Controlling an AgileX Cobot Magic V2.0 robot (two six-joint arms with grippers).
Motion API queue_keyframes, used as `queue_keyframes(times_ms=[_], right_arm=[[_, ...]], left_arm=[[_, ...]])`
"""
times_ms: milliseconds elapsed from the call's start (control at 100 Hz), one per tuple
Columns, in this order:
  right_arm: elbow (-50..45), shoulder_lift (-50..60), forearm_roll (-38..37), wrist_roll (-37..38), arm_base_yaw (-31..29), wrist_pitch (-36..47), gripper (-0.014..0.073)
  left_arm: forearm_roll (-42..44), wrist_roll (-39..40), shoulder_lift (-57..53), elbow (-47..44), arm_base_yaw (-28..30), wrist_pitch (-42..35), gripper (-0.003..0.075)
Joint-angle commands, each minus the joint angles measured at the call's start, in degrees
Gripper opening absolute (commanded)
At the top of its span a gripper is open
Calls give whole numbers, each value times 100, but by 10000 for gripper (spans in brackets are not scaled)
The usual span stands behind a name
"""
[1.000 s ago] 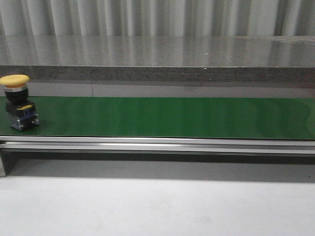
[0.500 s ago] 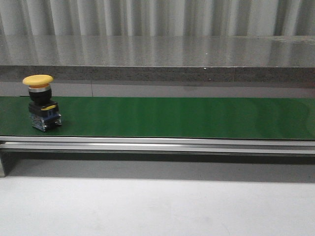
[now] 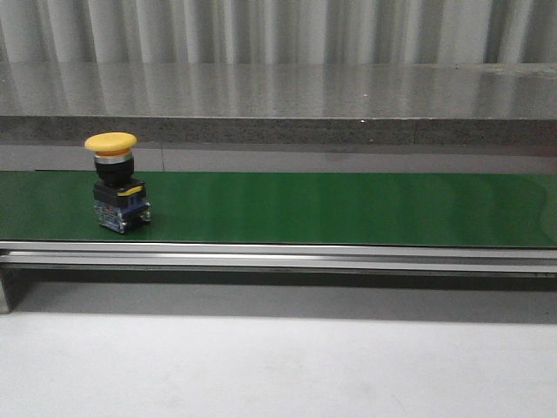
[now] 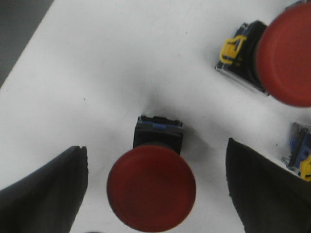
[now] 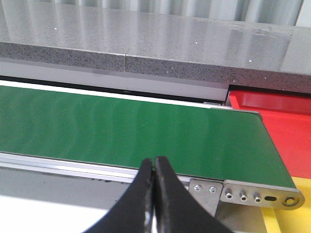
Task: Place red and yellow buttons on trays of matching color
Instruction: 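Move the left gripper to a red push button and grasp it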
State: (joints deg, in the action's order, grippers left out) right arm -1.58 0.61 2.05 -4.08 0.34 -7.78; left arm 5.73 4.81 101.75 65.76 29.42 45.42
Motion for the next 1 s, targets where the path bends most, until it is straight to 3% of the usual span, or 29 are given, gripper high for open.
queue_keyframes(times_ms=[0,130,370,510,770,990], right_arm=[[115,92,-34,-20,4,415,-66],[115,92,-34,-20,4,415,-66],[115,92,-34,-20,4,415,-66],[115,92,-34,-20,4,415,-66],[115,92,-34,-20,4,415,-66],[115,92,-34,-20,4,415,-66]], left_arm=[[-35,6,-200,153,-1,-235,564],[-93,6,-106,153,-1,-123,523],[-20,-19,-104,153,-1,-201,211],[109,-19,-139,153,-49,-190,113],[98,-58,-1042,153,-354,-105,90],[87,-78,-2069,153,-970,-8,90]])
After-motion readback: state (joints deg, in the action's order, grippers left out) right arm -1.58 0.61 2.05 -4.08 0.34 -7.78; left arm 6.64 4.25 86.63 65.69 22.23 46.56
